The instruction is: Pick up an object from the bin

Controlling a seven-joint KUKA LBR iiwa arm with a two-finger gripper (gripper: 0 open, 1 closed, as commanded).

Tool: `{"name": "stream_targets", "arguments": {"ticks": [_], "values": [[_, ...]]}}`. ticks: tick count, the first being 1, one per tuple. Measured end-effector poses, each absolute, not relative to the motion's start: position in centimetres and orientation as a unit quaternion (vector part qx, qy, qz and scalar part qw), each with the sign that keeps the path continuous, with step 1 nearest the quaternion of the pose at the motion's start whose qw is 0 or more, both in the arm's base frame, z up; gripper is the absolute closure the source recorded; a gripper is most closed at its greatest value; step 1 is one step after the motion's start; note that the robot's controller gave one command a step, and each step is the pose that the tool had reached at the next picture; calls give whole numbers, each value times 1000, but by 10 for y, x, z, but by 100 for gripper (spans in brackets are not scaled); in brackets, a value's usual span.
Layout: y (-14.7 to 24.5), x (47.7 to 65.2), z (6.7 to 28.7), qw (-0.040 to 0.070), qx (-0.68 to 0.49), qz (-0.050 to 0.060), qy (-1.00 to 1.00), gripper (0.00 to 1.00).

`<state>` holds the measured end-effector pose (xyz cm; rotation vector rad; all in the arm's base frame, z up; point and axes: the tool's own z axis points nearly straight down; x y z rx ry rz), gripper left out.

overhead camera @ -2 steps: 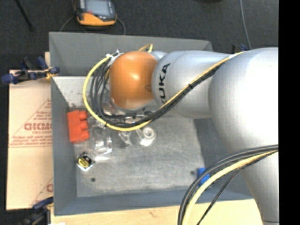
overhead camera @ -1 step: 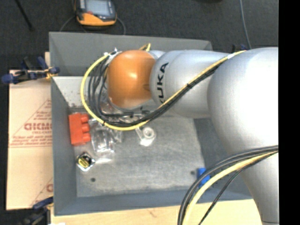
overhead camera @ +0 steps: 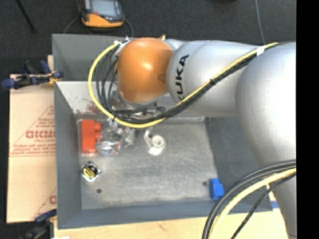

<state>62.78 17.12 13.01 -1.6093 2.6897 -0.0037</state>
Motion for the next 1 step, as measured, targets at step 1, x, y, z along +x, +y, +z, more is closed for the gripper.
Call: {"name": "stream_targets", "arguments": {"ticks": [1], "values": [[170, 629, 185, 3, -511, -1, 860, 100]]}}
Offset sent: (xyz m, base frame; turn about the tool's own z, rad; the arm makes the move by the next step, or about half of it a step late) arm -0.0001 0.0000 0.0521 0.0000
